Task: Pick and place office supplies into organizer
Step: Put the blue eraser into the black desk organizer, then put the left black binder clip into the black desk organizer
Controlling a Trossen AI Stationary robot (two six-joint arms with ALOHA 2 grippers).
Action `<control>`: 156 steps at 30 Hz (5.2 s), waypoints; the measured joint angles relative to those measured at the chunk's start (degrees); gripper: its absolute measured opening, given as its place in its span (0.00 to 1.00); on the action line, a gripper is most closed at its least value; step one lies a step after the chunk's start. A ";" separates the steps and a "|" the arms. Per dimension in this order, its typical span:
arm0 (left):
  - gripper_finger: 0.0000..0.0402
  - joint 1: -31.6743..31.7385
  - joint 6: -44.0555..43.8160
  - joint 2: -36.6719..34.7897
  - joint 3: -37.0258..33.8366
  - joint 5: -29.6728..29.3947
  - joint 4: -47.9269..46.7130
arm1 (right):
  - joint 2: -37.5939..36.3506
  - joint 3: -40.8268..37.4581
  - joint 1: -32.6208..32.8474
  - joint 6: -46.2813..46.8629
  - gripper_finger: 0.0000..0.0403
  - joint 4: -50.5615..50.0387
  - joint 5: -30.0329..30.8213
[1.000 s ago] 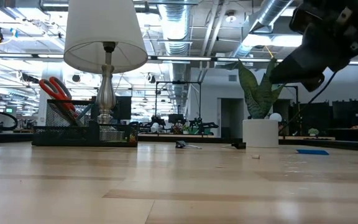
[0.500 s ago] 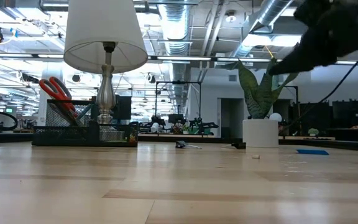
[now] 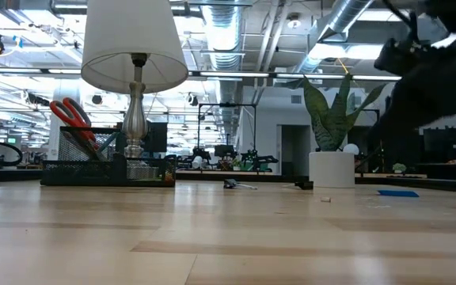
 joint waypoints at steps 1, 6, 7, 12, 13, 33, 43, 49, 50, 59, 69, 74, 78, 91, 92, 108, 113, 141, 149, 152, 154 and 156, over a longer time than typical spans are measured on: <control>0.18 0.07 0.30 0.00 0.00 -0.07 0.00 | 1.48 0.00 0.22 0.03 0.41 0.06 2.29; 0.18 0.19 0.14 0.00 -0.02 -0.88 0.02 | 4.33 0.00 -0.52 -1.36 0.41 -0.38 4.05; 0.18 0.21 0.17 0.00 0.00 -0.98 0.02 | 4.22 -0.06 -0.84 -1.16 0.41 -0.58 3.54; 0.18 0.23 0.27 0.00 0.00 -1.10 -0.02 | 1.29 -4.19 -0.90 0.11 0.41 0.33 0.63; 0.18 0.23 0.27 0.00 0.00 -1.12 -0.01 | 0.59 -5.49 -0.67 0.77 0.41 1.34 0.73; 0.18 0.23 0.12 0.00 0.00 -4.28 0.02 | 6.40 -23.47 1.56 5.46 0.40 34.13 5.18; 0.18 0.24 0.14 0.00 0.00 -5.35 0.00 | 14.84 -23.47 3.23 9.58 0.38 43.85 5.49; 0.18 0.25 0.14 0.00 0.00 -5.41 -0.01 | 20.19 -23.17 5.34 9.10 0.38 49.50 5.31; 0.18 0.24 0.14 0.00 0.00 -5.41 -0.01 | 21.42 -22.98 5.55 9.22 0.38 50.42 5.61; 0.18 0.24 0.71 0.02 0.00 -4.89 0.01 | 35.27 -19.63 6.16 12.22 0.37 60.12 12.18; 0.18 0.25 0.42 0.02 0.00 -3.92 0.04 | 45.52 -17.12 14.16 23.25 0.14 61.01 23.35; 0.18 0.23 1.40 0.02 0.00 -3.92 -0.02 | 45.88 -16.65 16.10 20.30 0.03 68.85 23.12; 0.18 0.24 2.74 0.02 0.00 -4.84 -0.04 | 45.26 -12.89 13.19 12.36 0.08 82.47 22.76; 0.18 4.26 5.40 0.02 0.02 -3.85 0.02 | 48.97 23.63 -12.49 -26.85 0.07 74.23 -14.50; 0.18 4.59 5.40 0.02 0.02 -3.27 -0.05 | 49.95 27.31 -14.30 -28.15 0.06 71.60 -18.98; 0.18 6.03 10.80 0.02 0.24 -4.56 -0.63 | 83.41 84.42 -26.31 -33.02 0.03 41.27 -41.25; 0.18 7.06 10.44 0.02 0.24 -0.69 -0.59 | 88.77 94.66 -27.55 -33.07 0.05 35.64 -41.19; 0.18 9.19 1.14 0.00 0.24 1.87 0.02 | 85.94 97.63 -26.96 -29.05 0.43 26.50 -40.99; 0.18 15.25 -4.97 -0.02 0.24 0.27 1.21 | 71.64 97.68 -26.23 -25.61 0.40 -2.39 -44.73; 0.18 18.39 -3.53 -0.02 0.24 1.54 3.18 | 66.42 97.70 -25.44 -29.23 0.39 -17.39 -43.78; 0.18 20.45 -2.70 -0.02 0.24 3.19 3.70 | 63.39 97.68 -24.30 -30.79 0.38 -26.10 -43.76; 0.18 22.73 -4.00 -0.02 0.24 3.26 3.76 | 60.29 97.66 -23.20 -31.85 0.38 -32.73 -43.66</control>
